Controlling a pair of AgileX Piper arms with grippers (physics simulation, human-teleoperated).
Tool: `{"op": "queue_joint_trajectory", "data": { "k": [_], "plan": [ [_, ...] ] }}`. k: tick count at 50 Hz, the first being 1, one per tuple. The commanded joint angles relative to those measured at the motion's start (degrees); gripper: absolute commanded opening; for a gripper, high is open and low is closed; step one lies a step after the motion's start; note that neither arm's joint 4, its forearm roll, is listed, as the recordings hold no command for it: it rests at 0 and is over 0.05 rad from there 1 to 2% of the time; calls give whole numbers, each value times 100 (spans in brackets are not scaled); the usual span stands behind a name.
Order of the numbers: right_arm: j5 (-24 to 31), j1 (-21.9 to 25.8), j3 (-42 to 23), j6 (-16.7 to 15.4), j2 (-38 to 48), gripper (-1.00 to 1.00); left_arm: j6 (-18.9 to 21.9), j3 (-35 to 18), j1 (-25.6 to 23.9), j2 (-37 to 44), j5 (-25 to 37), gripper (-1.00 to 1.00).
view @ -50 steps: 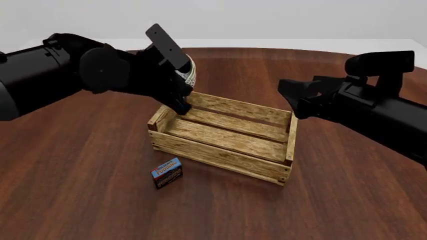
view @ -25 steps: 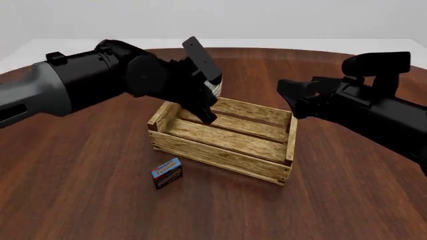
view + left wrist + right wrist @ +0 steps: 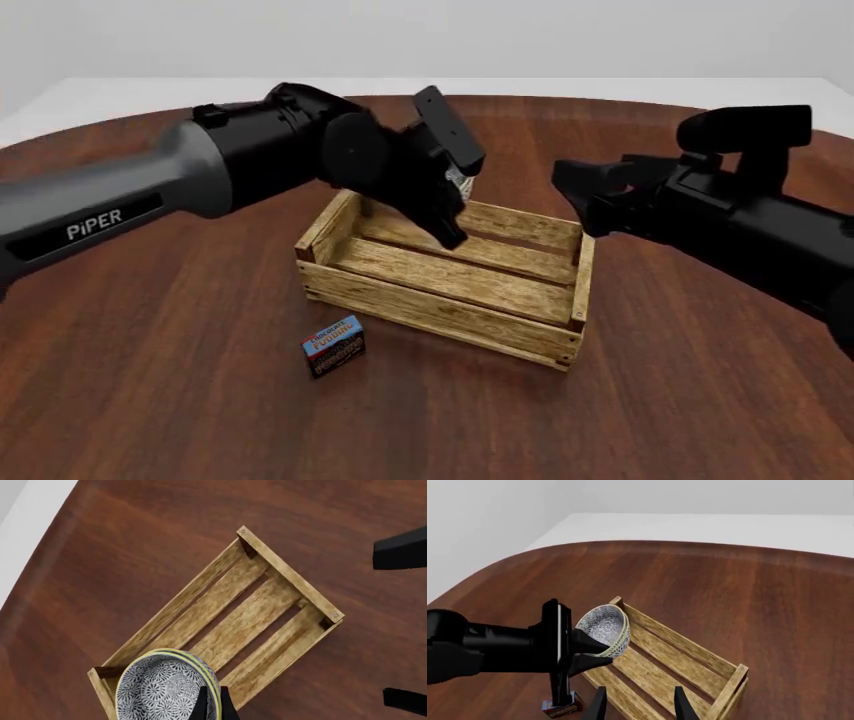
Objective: Stack the right bowl on the left bowl and place them in the tray.
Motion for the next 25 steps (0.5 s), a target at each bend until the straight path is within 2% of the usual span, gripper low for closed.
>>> {"op": "queue_joint_trajectory", "data": {
  "k": [1, 25],
  "plan": [
    [-18, -18, -2, 0, 36, 100, -324, -424, -16, 661, -203, -100],
    [-56, -48, -2, 3, 107, 100, -284, -1114, -10, 1439, -31, -100]
  ]
}}
